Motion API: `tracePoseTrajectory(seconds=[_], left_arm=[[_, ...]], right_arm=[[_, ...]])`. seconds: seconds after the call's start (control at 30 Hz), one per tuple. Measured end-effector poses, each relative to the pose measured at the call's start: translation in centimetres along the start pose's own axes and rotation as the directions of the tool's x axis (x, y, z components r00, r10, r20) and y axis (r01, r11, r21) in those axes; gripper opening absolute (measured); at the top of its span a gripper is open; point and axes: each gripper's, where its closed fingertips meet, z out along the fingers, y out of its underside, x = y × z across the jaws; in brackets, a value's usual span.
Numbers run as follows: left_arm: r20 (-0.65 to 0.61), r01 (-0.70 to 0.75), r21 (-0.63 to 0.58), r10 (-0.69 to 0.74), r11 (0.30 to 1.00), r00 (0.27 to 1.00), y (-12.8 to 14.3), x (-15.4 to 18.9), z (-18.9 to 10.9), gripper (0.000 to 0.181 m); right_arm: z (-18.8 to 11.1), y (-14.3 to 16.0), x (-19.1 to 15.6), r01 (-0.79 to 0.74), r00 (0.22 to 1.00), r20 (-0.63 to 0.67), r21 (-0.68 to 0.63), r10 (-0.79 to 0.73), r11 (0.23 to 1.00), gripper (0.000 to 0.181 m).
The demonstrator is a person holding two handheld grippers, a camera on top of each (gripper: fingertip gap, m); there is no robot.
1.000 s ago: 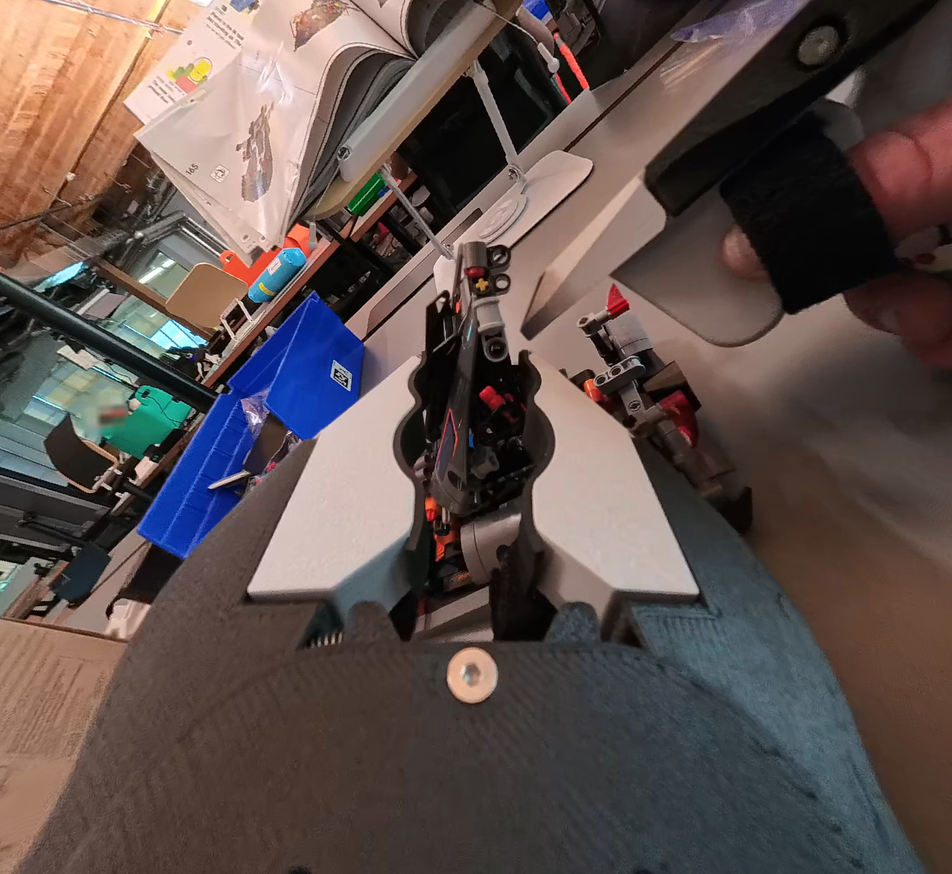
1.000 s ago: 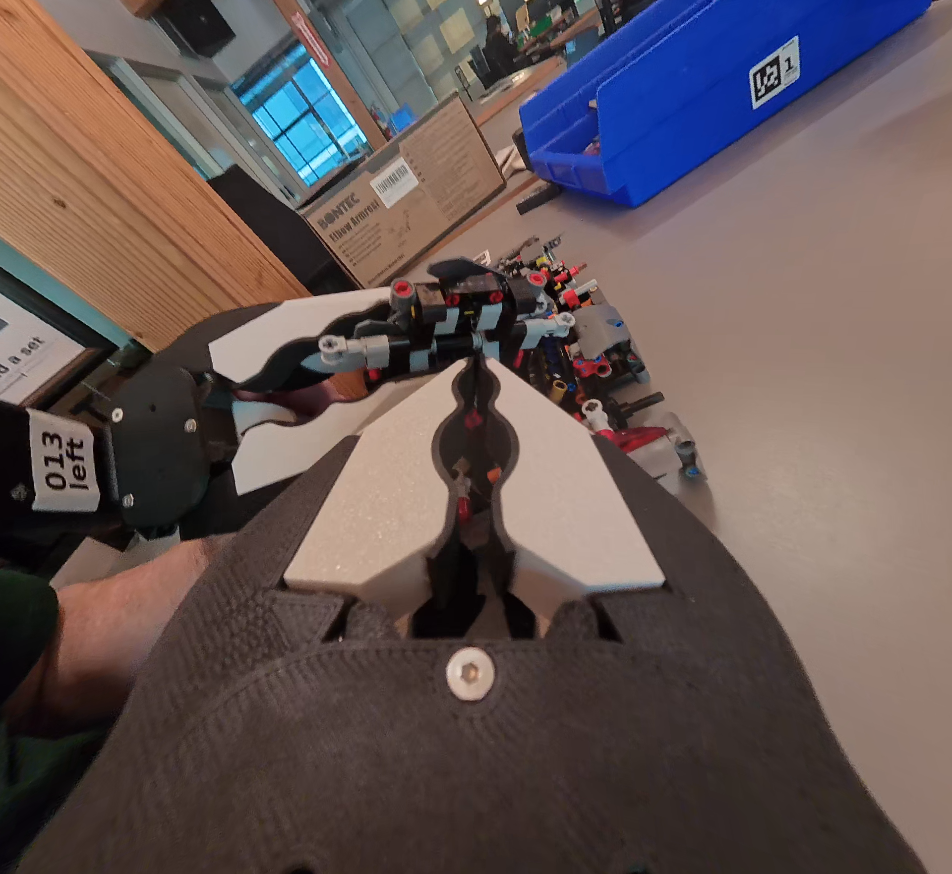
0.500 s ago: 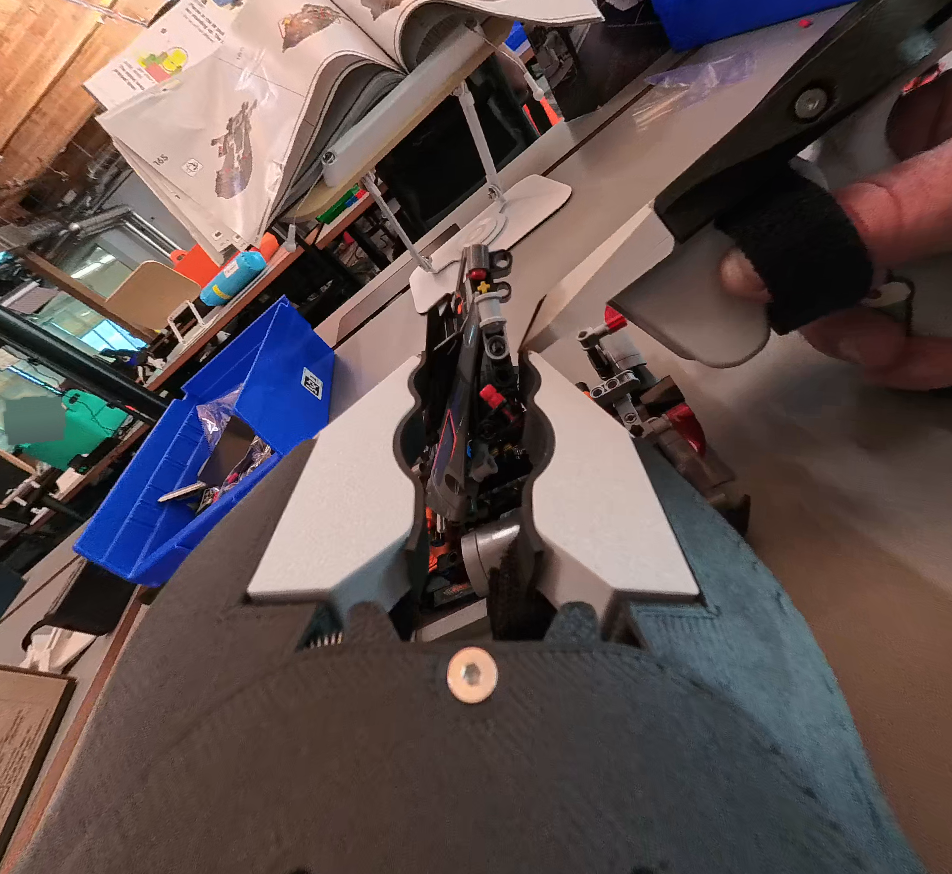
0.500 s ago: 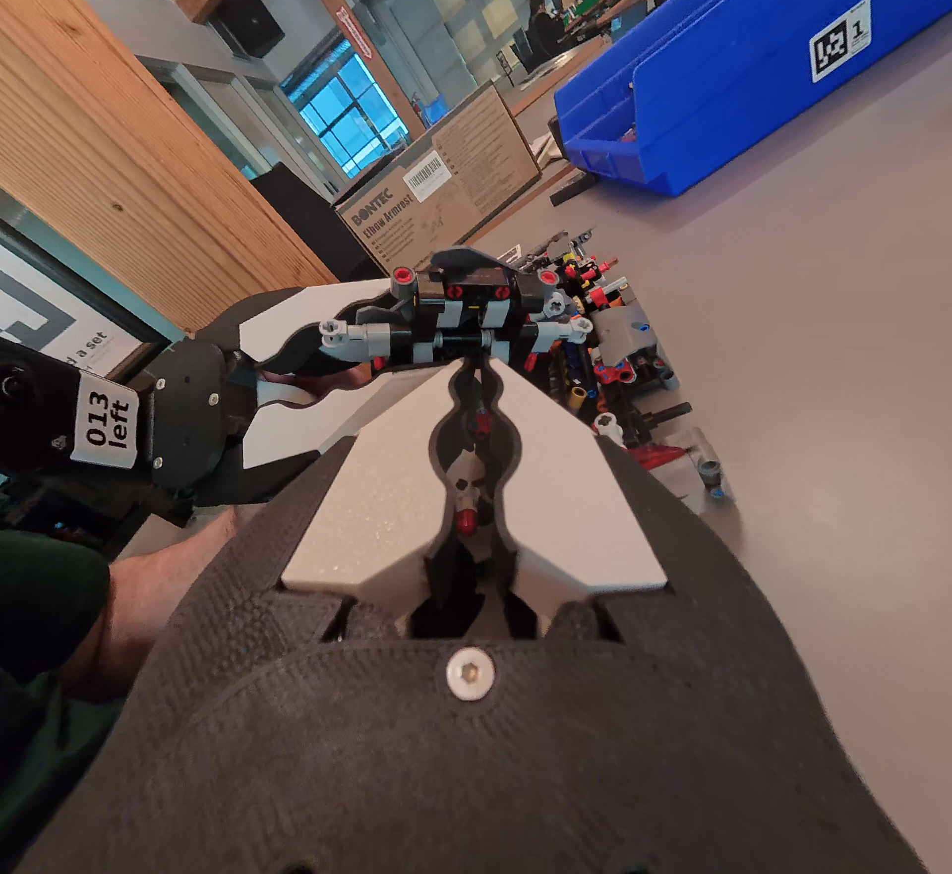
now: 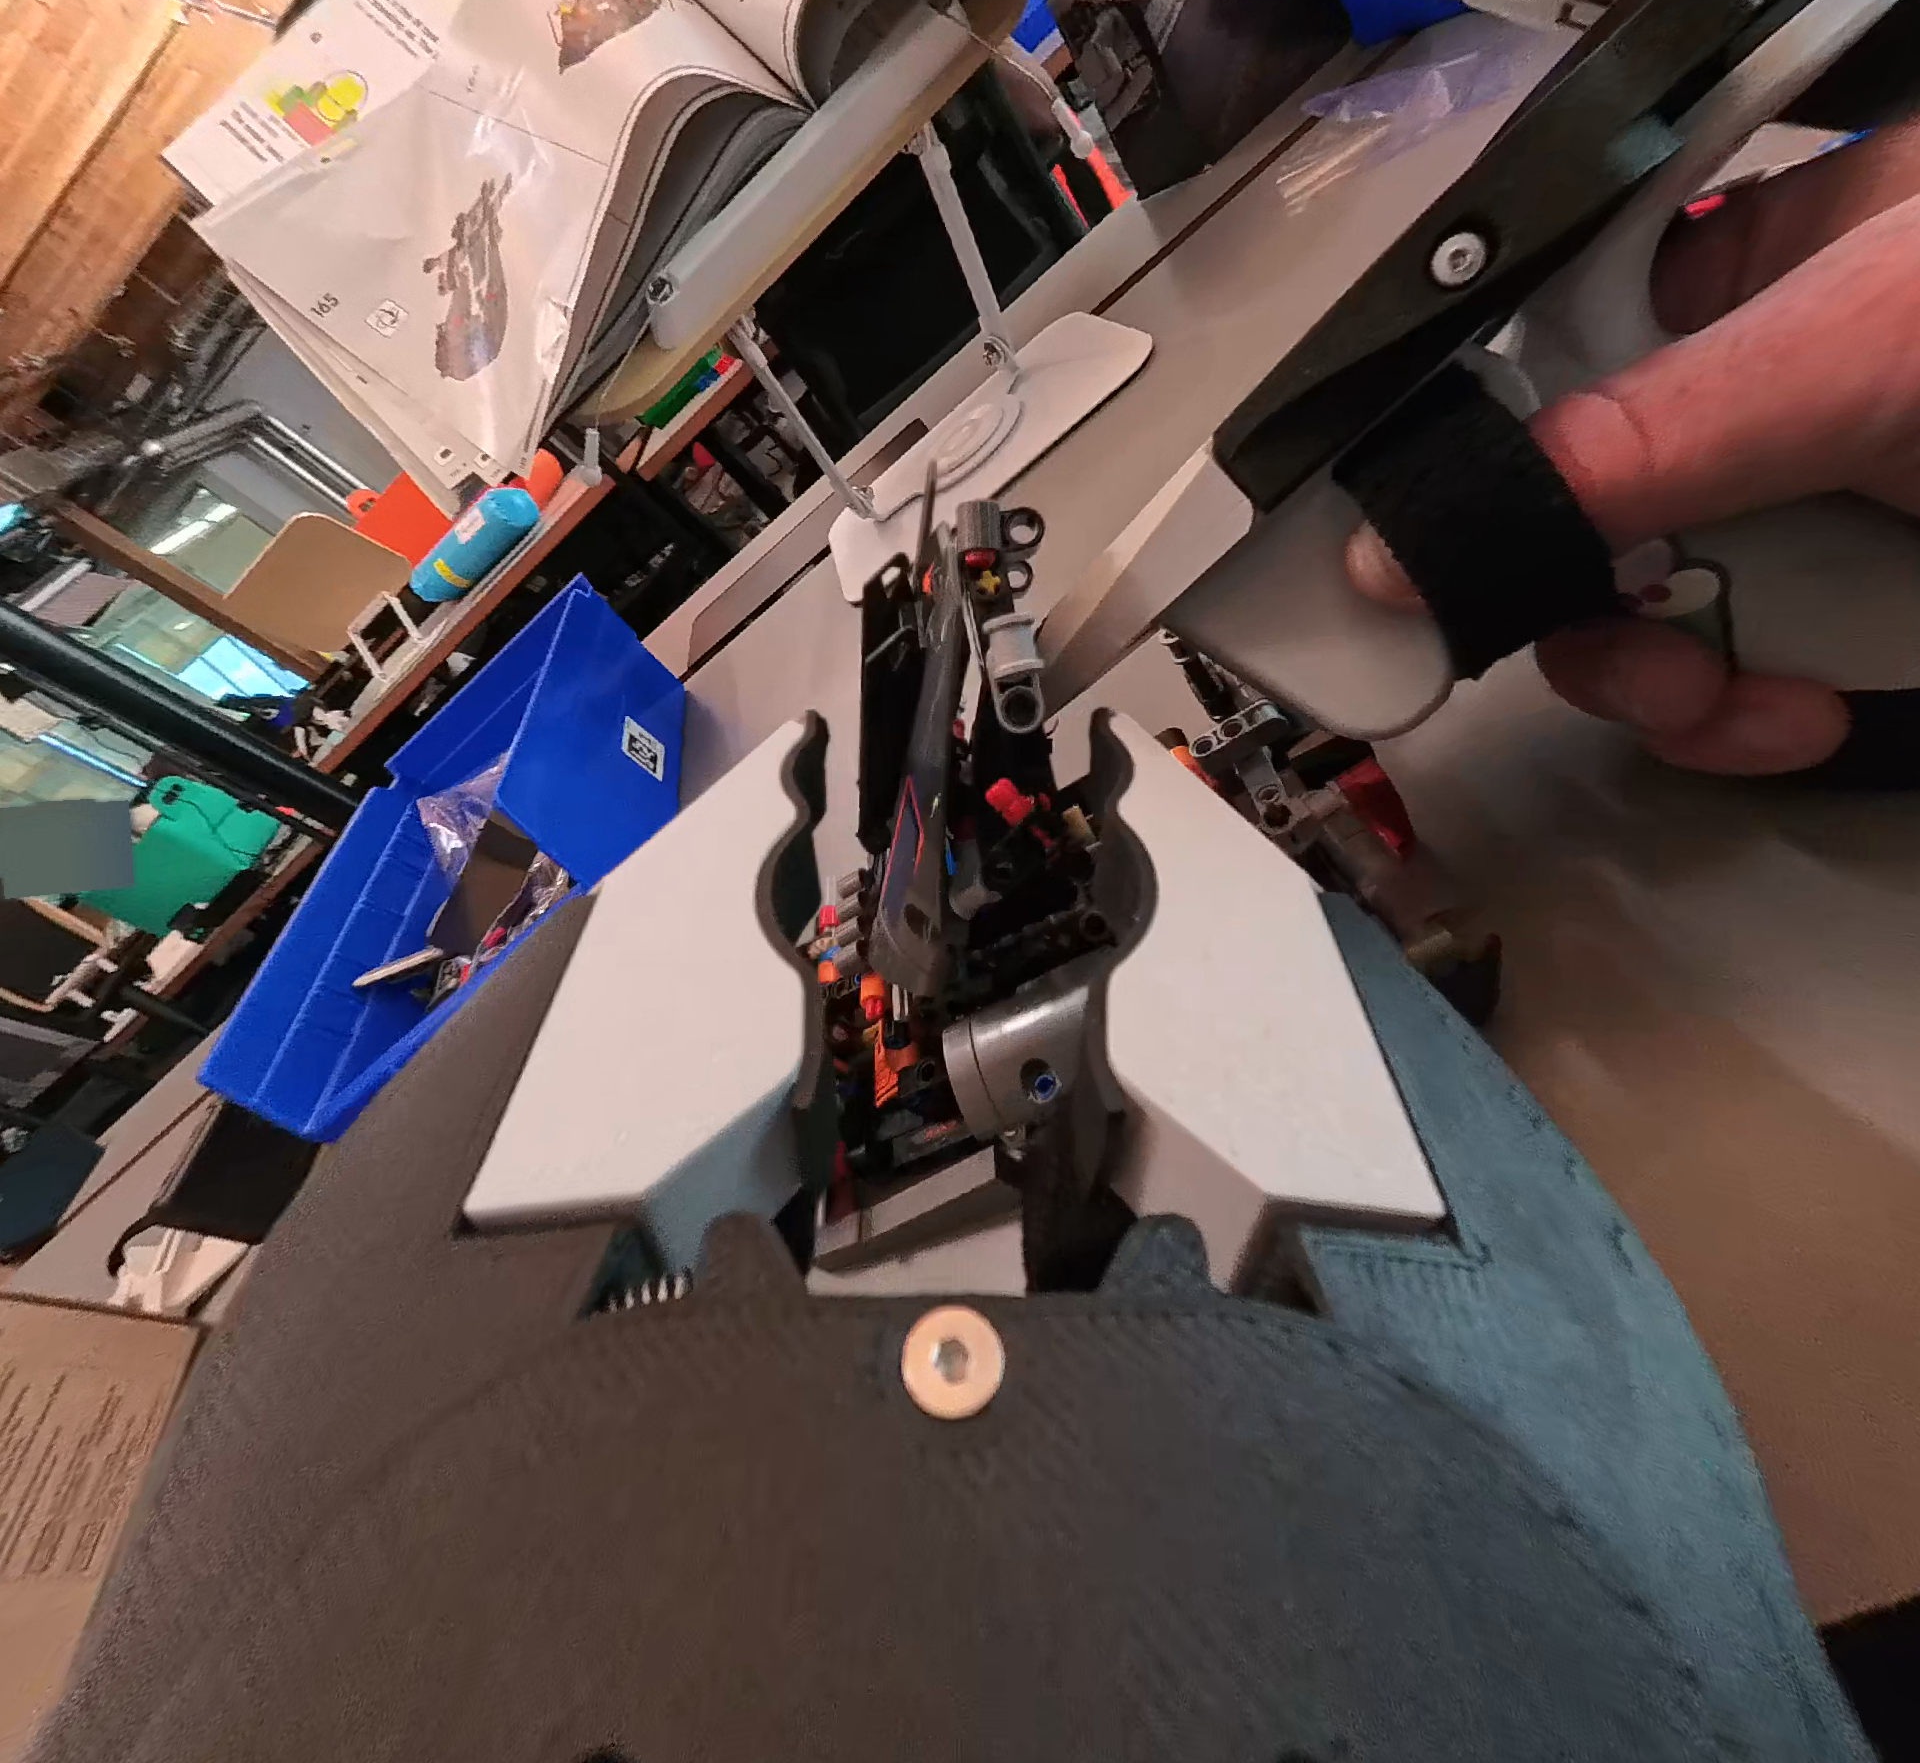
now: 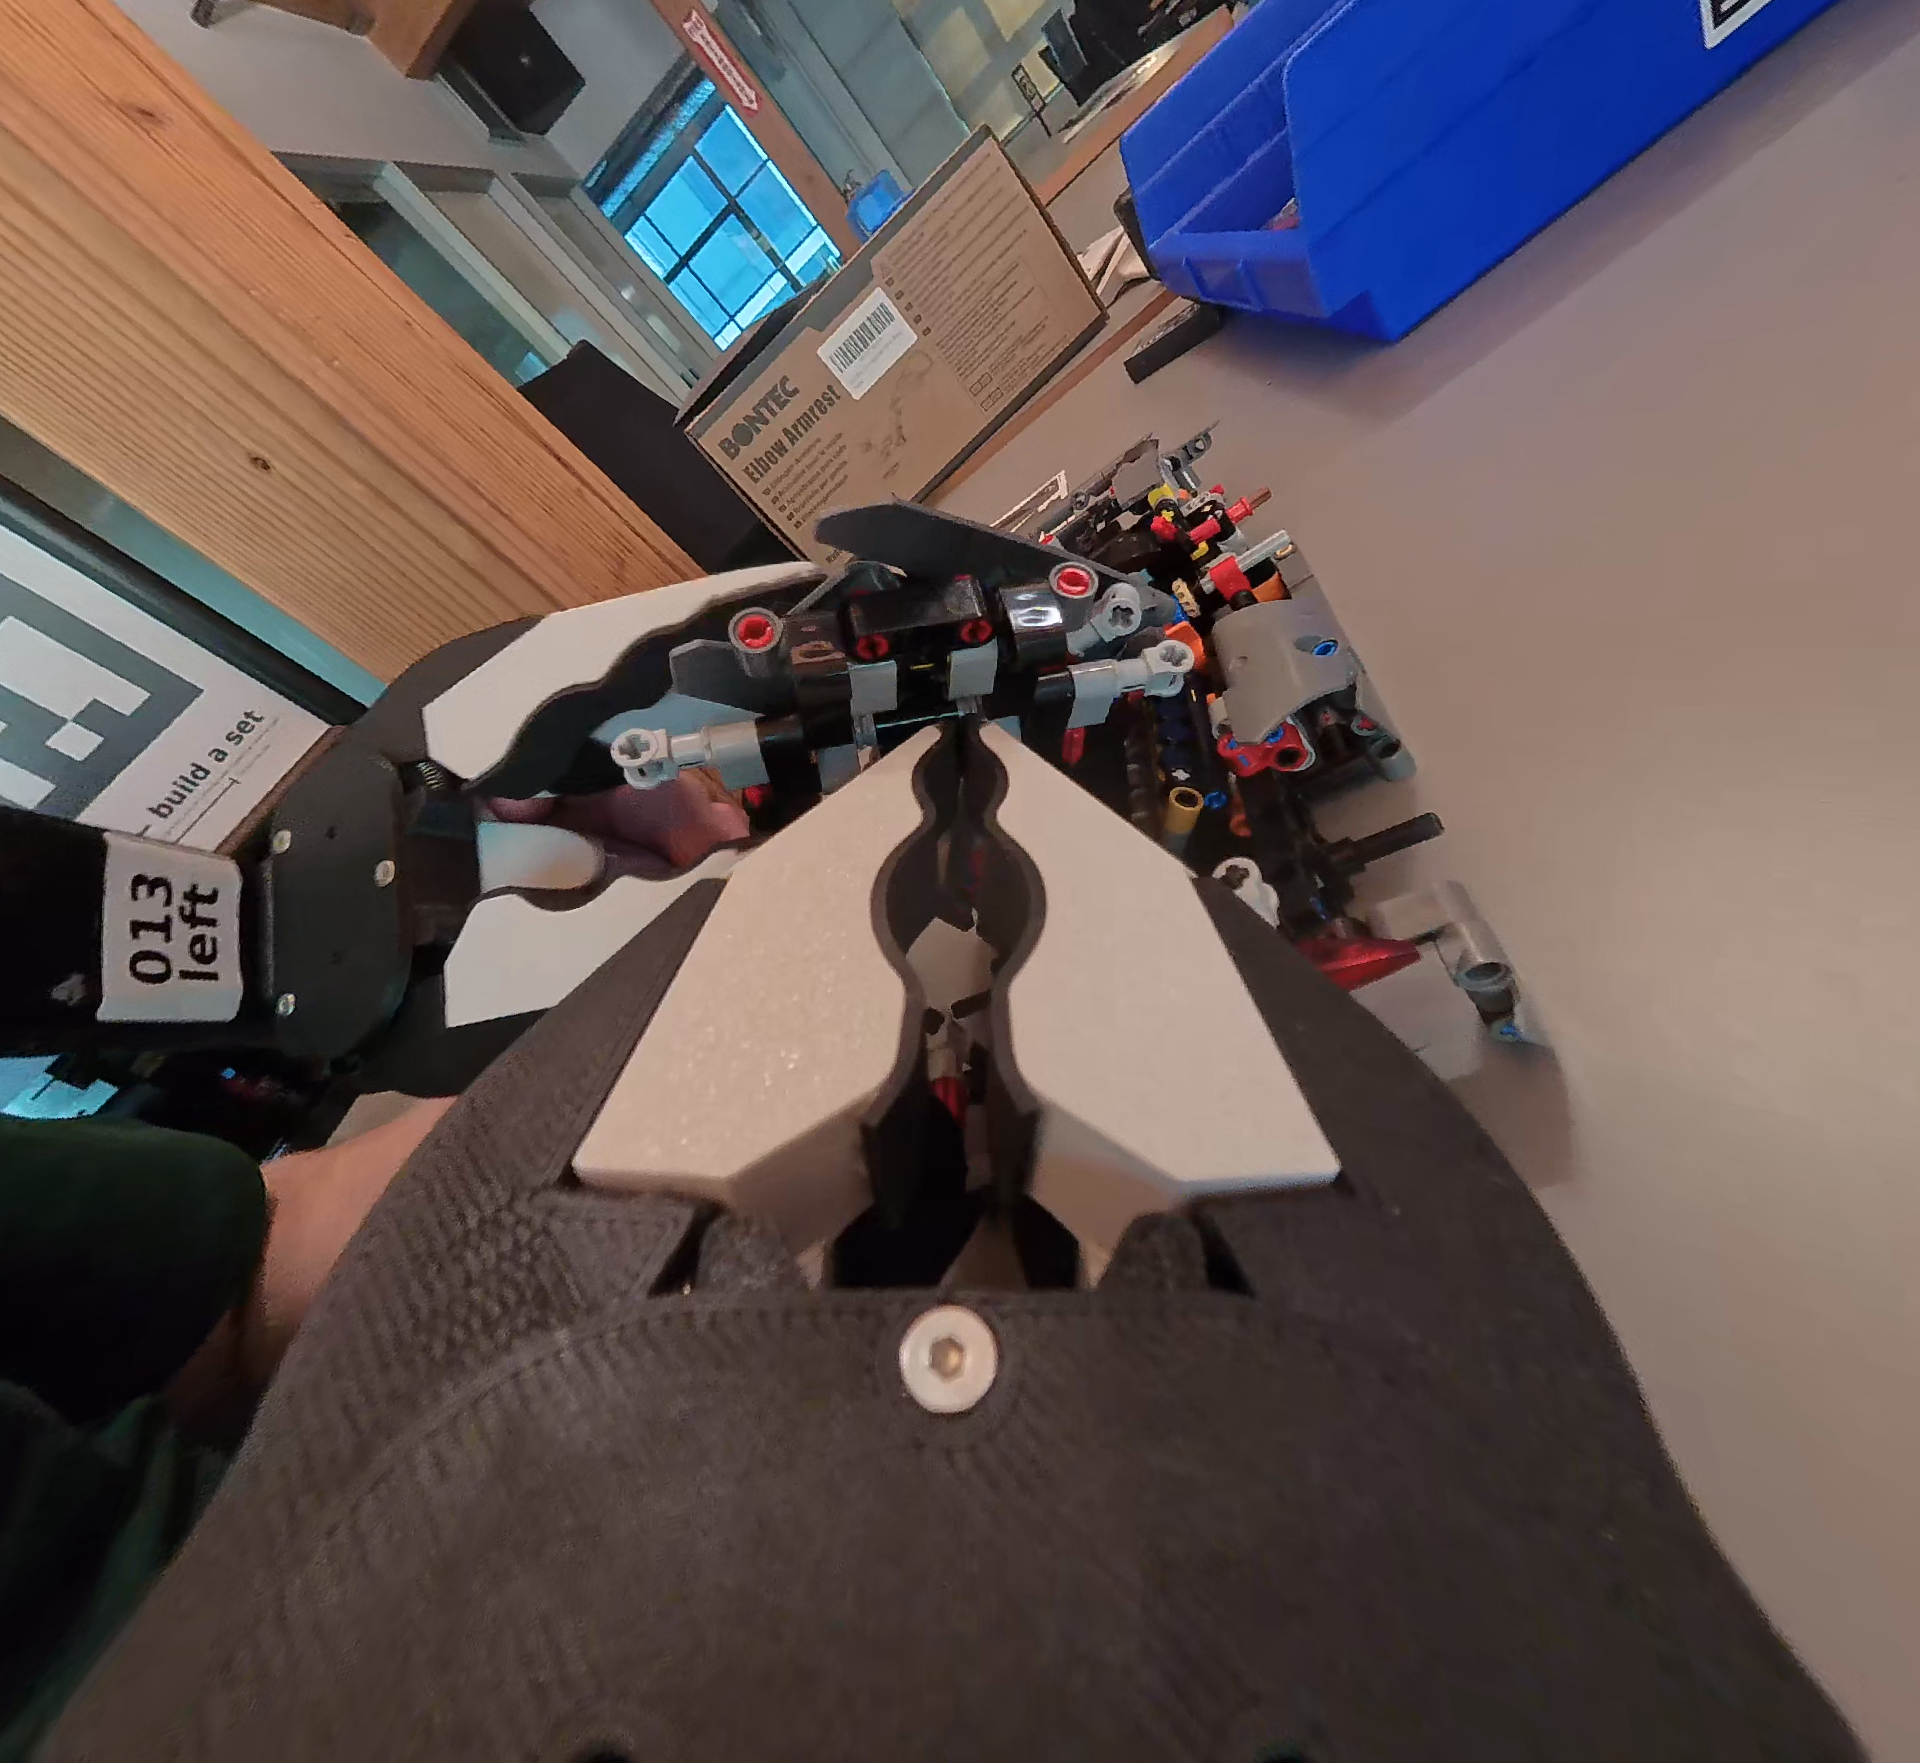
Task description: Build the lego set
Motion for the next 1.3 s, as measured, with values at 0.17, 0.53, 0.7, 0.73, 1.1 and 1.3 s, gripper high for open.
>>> tracePoseTrajectory(seconds=[0.17,0.53,0.7,0.73,1.1,1.3], left_arm=[[0.014,-0.028,0.017,0.028,0.999,1.000,-1.6,0.3,-1.6,0.041],[0.023,-0.088,-0.051,0.089,0.995,0.996,-2.1,0.8,-1.4,0.005],[0.018,-0.123,-0.028,0.123,0.992,0.992,-2.4,1.2,-1.3,0.004],[0.012,-0.136,-0.022,0.136,0.990,0.991,-2.5,1.4,-1.3,0.005],[-0.054,-0.240,0.063,0.243,0.969,0.968,-4.1,3.2,-1.2,0.005],[-0.080,-0.358,0.118,0.369,0.926,0.926,-4.3,3.8,-1.6,0.005]], right_arm=[[0.1,0.1,0.0,0.010,1.000,-0.004,-0.005,-0.010,1.000,0.000],[0.1,0.0,-0.1,0.011,1.000,0.005,0.006,-0.011,1.000,0.000],[-0.4,-0.2,-0.2,-0.006,1.000,0.009,0.023,0.006,1.000,0.001],[-0.5,-0.1,-0.3,-0.014,1.000,0.012,0.024,0.013,1.000,0.003],[-1.5,0.8,-0.6,-0.037,0.999,0.004,-0.015,0.037,0.999,0.001],[-2.5,0.9,-0.7,-0.112,0.993,0.038,-0.020,0.113,0.993,0.006]])
